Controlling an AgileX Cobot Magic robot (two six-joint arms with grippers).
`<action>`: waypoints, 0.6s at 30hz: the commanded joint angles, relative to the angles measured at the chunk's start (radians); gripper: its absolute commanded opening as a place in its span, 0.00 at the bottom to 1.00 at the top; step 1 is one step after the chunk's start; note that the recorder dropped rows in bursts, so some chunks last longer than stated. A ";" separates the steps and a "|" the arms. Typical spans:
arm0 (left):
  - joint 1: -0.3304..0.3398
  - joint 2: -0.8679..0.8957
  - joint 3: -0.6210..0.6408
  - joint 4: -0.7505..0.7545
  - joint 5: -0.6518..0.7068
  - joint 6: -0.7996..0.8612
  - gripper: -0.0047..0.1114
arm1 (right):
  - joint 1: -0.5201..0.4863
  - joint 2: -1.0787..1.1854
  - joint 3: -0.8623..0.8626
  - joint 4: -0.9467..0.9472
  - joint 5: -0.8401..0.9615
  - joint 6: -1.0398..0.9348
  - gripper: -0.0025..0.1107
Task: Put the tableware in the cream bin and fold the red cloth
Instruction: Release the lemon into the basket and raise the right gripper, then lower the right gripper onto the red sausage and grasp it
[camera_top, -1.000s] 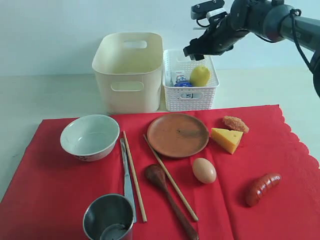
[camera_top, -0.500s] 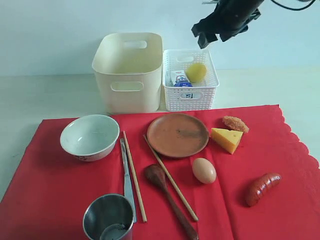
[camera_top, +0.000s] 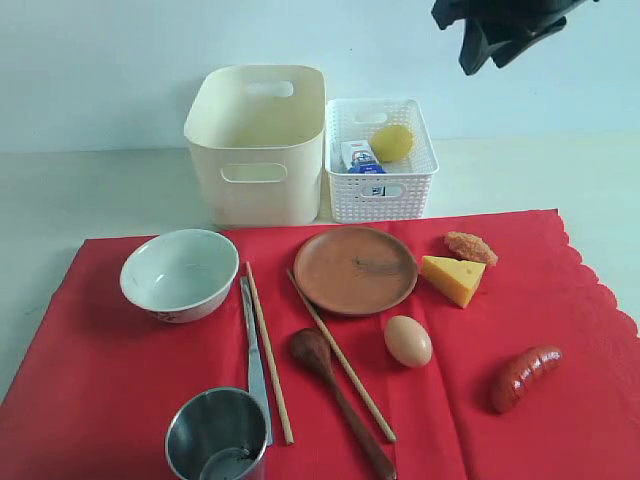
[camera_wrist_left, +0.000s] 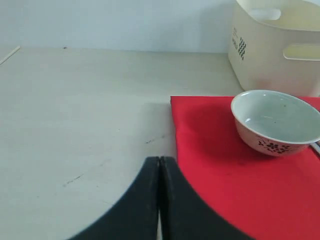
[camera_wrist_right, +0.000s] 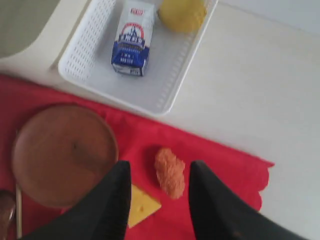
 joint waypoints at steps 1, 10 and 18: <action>0.001 -0.007 0.002 -0.002 -0.008 -0.001 0.04 | -0.002 -0.183 0.219 -0.007 -0.043 -0.004 0.34; 0.001 -0.007 0.002 -0.002 -0.008 0.001 0.04 | -0.002 -0.461 0.557 0.079 -0.098 -0.116 0.34; 0.001 -0.007 0.002 -0.002 -0.008 0.001 0.04 | -0.002 -0.515 0.768 0.220 -0.168 -0.336 0.34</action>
